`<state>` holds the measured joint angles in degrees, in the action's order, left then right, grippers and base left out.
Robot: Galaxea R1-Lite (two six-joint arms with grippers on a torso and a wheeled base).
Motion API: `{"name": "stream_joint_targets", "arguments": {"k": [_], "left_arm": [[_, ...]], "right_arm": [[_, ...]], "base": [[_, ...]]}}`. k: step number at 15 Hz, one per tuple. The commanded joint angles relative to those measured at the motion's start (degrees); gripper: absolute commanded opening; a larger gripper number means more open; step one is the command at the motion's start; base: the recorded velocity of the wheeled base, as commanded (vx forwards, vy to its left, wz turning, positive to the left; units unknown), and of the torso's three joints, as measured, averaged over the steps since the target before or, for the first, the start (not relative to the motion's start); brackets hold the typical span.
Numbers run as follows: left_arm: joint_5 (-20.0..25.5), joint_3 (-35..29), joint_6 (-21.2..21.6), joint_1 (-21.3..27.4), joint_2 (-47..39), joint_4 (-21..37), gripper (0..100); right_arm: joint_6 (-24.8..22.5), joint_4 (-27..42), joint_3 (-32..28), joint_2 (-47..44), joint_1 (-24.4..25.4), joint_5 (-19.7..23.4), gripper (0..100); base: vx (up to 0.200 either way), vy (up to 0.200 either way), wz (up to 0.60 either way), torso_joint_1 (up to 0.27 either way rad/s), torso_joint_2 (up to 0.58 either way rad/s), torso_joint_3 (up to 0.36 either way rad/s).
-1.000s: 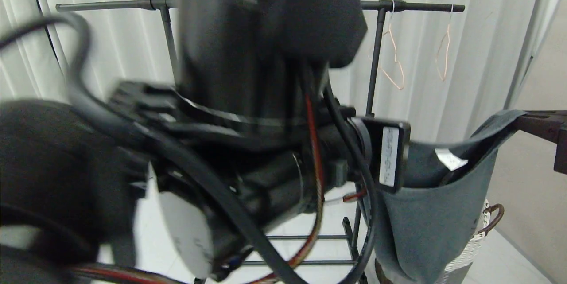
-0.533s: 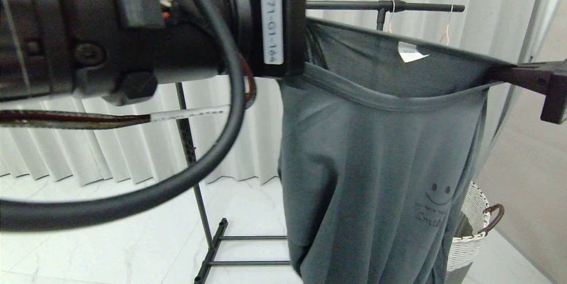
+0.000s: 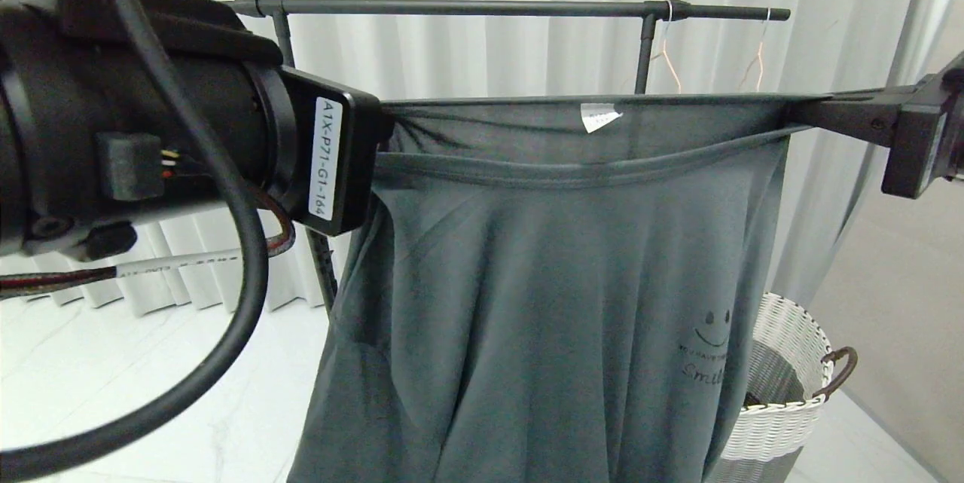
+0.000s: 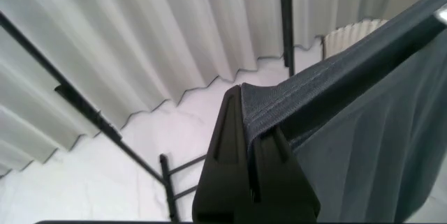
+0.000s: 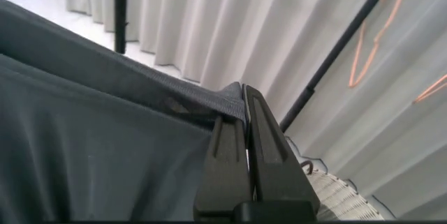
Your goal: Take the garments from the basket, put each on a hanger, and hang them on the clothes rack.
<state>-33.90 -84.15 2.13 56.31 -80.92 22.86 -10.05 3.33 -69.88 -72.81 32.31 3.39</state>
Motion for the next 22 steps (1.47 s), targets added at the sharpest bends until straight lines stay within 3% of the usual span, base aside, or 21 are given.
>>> {"name": "stream_joint_targets", "arguments": {"k": [1,4,8,11,15,17,19,22], "left_arm": [[-0.02,0.48,-0.11,0.03,0.68,-0.09,0],[0.06,0.57,-0.38,0.03,1.38,-0.36,0],[-0.02,0.83,-0.29,0.12,1.12,-1.24,0],[0.06,1.01,0.06,0.21,0.33,-5.89,0],[7.1,0.04,0.06,-0.94,-1.34,-6.86,0],[7.89,-2.07,0.06,-1.82,-4.6,-10.11,0],[7.97,-5.76,0.15,-2.61,-8.9,-13.63,0],[8.59,-8.31,0.15,-2.61,-11.45,-13.63,0]], "right_arm": [[-0.33,0.89,-0.08,1.45,0.92,0.04,0],[-0.33,3.0,-2.37,1.62,0.83,0.13,0],[-0.24,14.07,-9.49,1.54,0.39,0.21,0],[-0.06,21.37,-13.71,2.59,-0.14,0.92,0],[0.03,41.94,-21.97,6.02,0.21,14.89,0],[0.03,48.62,-23.38,6.72,2.68,21.57,0],[0.46,49.76,-22.67,6.81,7.16,23.15,0],[2.75,48.35,-22.41,6.72,11.46,22.89,0]], "base": [[0.0,0.0,0.0,0.0,0.0,0.0],[0.0,0.0,0.0,0.0,0.0,0.0],[0.0,0.0,0.0,0.0,0.0,0.0],[0.0,0.0,0.0,0.0,0.0,0.0],[0.0,0.0,0.0,0.0,0.0,0.0],[0.0,0.0,0.0,0.0,0.0,0.0],[0.0,0.0,0.0,0.0,0.0,0.0],[0.0,0.0,0.0,0.0,0.0,0.0]]}}
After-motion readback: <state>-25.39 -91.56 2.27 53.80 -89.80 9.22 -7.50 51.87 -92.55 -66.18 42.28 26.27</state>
